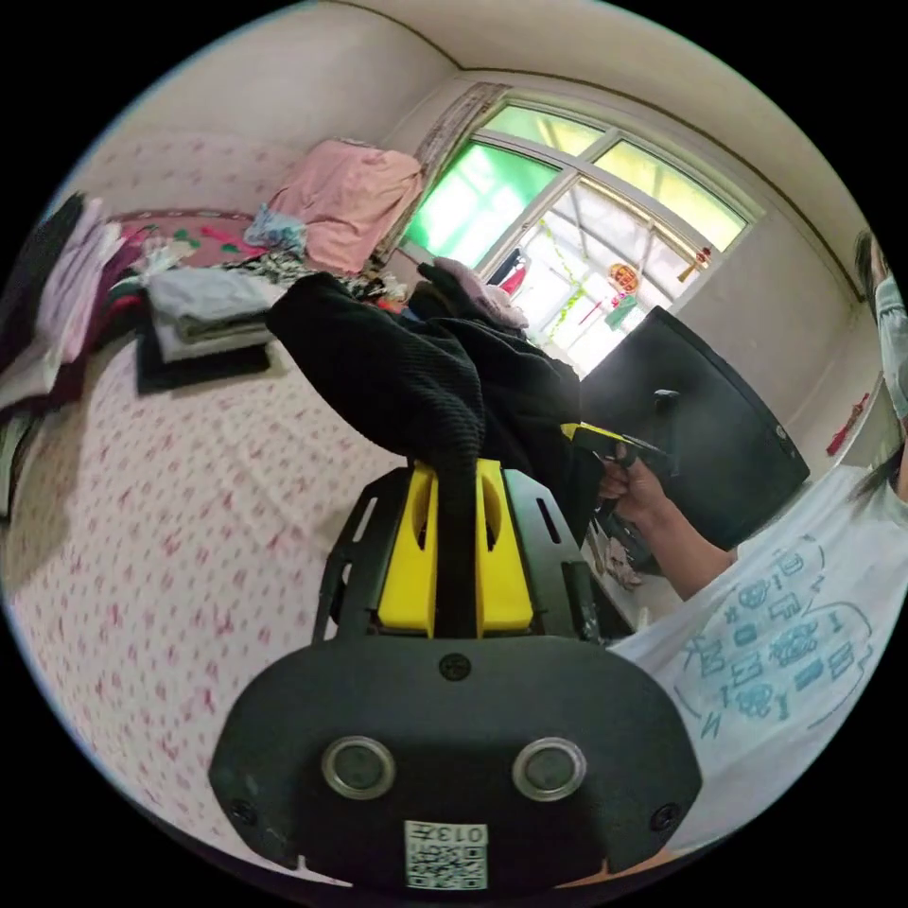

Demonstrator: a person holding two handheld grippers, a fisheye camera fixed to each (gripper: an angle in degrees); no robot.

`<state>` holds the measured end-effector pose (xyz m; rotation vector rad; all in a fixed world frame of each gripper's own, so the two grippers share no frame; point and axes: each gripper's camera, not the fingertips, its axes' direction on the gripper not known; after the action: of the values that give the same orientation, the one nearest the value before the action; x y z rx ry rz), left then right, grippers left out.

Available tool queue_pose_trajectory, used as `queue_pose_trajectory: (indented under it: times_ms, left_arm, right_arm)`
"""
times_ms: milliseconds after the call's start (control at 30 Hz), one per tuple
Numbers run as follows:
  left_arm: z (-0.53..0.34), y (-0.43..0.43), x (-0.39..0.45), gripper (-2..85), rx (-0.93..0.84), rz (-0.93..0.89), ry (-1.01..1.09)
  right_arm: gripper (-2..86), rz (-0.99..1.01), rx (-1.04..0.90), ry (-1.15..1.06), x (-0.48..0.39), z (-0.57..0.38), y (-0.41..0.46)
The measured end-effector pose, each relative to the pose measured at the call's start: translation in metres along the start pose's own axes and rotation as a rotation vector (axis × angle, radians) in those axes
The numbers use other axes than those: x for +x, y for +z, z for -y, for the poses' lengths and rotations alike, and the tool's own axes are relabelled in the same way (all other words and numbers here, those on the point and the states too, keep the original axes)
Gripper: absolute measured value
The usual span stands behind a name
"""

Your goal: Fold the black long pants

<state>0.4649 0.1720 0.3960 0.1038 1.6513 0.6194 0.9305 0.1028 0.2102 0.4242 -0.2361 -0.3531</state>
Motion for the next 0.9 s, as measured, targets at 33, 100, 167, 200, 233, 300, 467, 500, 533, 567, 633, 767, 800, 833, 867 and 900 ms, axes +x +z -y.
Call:
queue_pose_trajectory:
  times_ms: [33,100,167,200,233,300,467,500,533,567,633,767,800,833,867,900]
  left_arm:
    - [0.028,0.038,0.006,6.4,0.004,-0.018,0.033]
    - [0.074,0.097,0.017,6.5,0.010,-0.049,0.079]
    - [0.121,0.153,0.026,6.5,0.024,-0.086,0.121]
    - [0.153,0.189,0.033,6.5,0.036,-0.109,0.146]
    - [0.184,0.222,0.041,6.6,0.048,-0.117,0.173]
    - [0.231,0.266,0.053,6.6,0.062,-0.128,0.197]
    - [0.346,0.362,0.075,6.8,0.087,-0.114,0.274]
    - [0.372,0.387,0.073,6.8,0.078,-0.112,0.262]
    - [0.395,0.412,0.070,6.8,0.073,-0.116,0.246]
    - [0.406,0.426,0.068,6.8,0.065,-0.116,0.240]
    - [0.442,0.481,0.057,7.0,0.034,-0.089,0.211]
    - [0.465,0.577,0.024,7.2,-0.105,-0.005,0.143]
    - [0.463,0.612,0.006,7.1,-0.190,0.017,0.070]
    - [0.455,0.639,-0.012,7.0,-0.229,-0.003,0.011]
    - [0.451,0.648,-0.020,6.9,-0.219,-0.043,-0.021]
    - [0.441,0.662,-0.036,6.7,-0.187,-0.131,-0.105]
  right_arm:
    - [9.3,-0.035,0.018,-0.017,0.027,0.015,-0.020]
    - [9.3,-0.086,0.055,-0.047,0.070,0.040,-0.053]
    - [9.3,-0.150,0.114,-0.090,0.128,0.078,-0.098]
    - [9.3,-0.168,0.129,-0.095,0.142,0.088,-0.109]
    - [9.3,-0.201,0.152,-0.102,0.167,0.109,-0.131]
    - [9.3,-0.266,0.176,-0.132,0.200,0.142,-0.162]
    - [9.3,-0.384,0.252,-0.169,0.291,0.242,-0.231]
    - [9.3,-0.390,0.251,-0.164,0.302,0.253,-0.236]
    - [9.3,-0.395,0.240,-0.149,0.325,0.275,-0.244]
    - [9.3,-0.403,0.234,-0.131,0.347,0.295,-0.250]
    - [9.3,-0.401,0.193,-0.091,0.382,0.324,-0.253]
    - [8.9,-0.422,0.003,0.001,0.460,0.369,-0.228]
    - [8.7,-0.428,-0.045,0.018,0.472,0.373,-0.219]
    - [8.5,-0.448,-0.152,0.037,0.492,0.375,-0.201]
    - [8.2,-0.464,-0.210,0.045,0.508,0.372,-0.186]
    - [8.1,-0.460,-0.202,0.054,0.515,0.370,-0.184]
